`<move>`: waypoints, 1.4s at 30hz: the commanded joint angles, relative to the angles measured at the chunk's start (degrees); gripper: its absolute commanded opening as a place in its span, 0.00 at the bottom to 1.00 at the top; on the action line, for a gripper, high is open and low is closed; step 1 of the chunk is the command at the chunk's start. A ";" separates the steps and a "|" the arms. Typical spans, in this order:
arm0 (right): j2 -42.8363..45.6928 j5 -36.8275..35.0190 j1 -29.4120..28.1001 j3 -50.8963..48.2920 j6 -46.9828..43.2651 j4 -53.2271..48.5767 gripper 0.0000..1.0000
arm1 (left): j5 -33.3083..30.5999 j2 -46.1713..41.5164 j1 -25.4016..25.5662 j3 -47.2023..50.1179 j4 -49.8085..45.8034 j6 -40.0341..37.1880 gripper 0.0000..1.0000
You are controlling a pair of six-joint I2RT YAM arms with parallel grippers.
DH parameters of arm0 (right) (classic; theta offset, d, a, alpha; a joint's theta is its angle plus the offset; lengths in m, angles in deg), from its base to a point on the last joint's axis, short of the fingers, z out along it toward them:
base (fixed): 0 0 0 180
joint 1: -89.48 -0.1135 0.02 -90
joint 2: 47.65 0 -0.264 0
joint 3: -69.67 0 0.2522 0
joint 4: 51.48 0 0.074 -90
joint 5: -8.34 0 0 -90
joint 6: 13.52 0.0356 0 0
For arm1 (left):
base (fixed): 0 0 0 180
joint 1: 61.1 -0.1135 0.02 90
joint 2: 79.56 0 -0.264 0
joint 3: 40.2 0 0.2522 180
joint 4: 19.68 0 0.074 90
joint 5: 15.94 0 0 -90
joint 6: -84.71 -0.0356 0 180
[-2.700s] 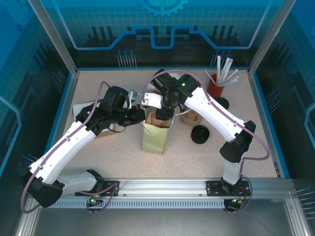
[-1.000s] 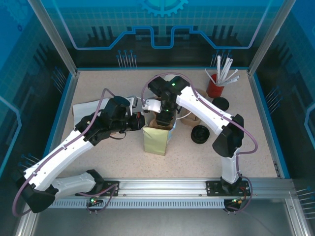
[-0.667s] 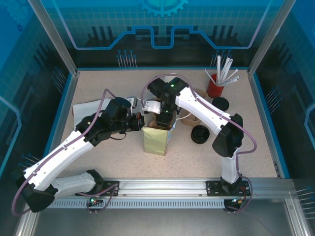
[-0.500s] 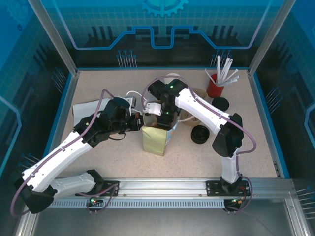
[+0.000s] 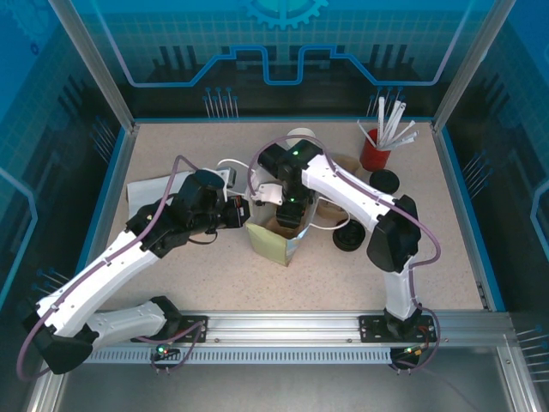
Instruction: Pack the takeout coffee
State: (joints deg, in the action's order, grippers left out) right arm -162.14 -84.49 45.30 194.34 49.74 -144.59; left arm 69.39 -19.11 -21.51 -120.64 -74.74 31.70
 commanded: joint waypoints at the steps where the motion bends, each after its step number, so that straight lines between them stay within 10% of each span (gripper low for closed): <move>1: -1.93 -1.12 0.70 1.49 1.27 -3.35 0.43 | 0.01 0.43 0.12 -4.09 1.47 -0.27 0.09; 25: -8.01 -2.99 -1.32 -3.76 0.37 0.62 0.46 | -4.15 1.27 0.22 -7.81 -4.32 0.72 0.12; 42: -3.09 3.62 -0.29 8.48 3.06 -1.92 0.74 | -4.58 0.43 0.27 -7.56 -5.17 0.67 0.13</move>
State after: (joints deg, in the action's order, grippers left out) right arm -167.85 -82.50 44.56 200.64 52.19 -143.52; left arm 66.09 -17.71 -21.51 -126.69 -78.66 33.34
